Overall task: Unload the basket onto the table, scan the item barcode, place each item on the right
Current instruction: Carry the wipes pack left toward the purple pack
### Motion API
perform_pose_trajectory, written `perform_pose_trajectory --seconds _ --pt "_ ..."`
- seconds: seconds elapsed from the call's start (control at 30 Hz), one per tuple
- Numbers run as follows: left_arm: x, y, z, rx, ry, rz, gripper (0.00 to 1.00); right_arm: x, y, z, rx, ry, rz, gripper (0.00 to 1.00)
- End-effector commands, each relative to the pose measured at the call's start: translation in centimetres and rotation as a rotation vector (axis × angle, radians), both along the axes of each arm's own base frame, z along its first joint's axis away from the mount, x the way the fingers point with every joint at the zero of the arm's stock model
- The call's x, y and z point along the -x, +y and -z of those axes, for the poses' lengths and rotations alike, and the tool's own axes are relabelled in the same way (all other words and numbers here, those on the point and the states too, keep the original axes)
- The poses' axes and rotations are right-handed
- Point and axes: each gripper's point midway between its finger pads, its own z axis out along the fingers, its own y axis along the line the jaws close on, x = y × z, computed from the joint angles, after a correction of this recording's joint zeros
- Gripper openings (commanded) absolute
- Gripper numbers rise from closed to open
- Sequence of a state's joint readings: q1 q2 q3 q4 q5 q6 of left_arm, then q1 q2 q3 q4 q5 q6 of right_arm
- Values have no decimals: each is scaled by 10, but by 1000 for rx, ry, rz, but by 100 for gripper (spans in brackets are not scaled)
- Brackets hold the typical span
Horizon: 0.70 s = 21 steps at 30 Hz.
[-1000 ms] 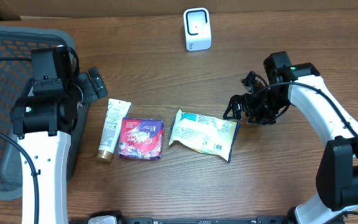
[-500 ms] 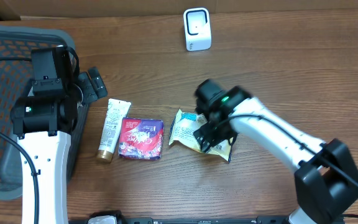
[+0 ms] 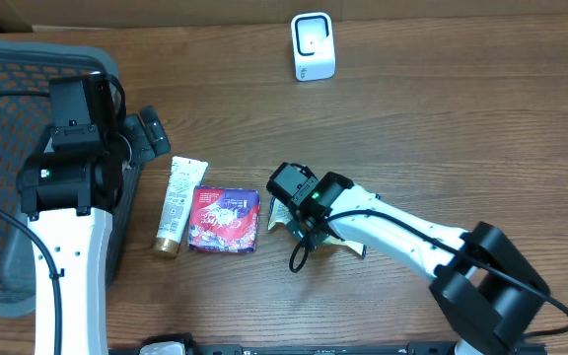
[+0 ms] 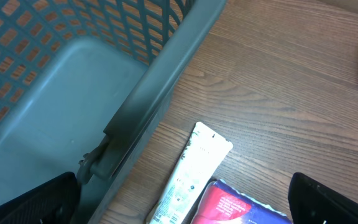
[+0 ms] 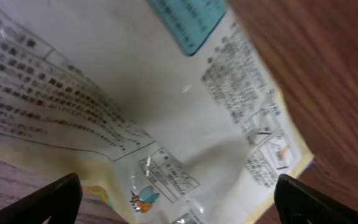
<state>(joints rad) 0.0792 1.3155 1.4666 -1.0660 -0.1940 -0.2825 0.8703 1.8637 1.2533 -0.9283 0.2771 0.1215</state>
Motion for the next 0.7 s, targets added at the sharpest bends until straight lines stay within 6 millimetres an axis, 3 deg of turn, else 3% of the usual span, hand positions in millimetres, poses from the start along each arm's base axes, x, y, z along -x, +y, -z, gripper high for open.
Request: perform_pose_trajectory --seconds 0.0,0.2,0.3,0.5,0.67 --pt "0 -2 -6 13 -19 0 100 20 20 3 -26 23 -46 100" --pt "0 -2 -6 13 -19 0 100 41 44 3 -33 3 -126 100" --pt "0 -2 -6 13 -19 0 100 32 40 6 4 -43 -120 100" --pt "0 -2 -6 13 -19 0 100 8 12 27 132 -69 -91 100" --pt "0 -2 -6 13 -19 0 100 -1 10 46 188 -64 -180 100"
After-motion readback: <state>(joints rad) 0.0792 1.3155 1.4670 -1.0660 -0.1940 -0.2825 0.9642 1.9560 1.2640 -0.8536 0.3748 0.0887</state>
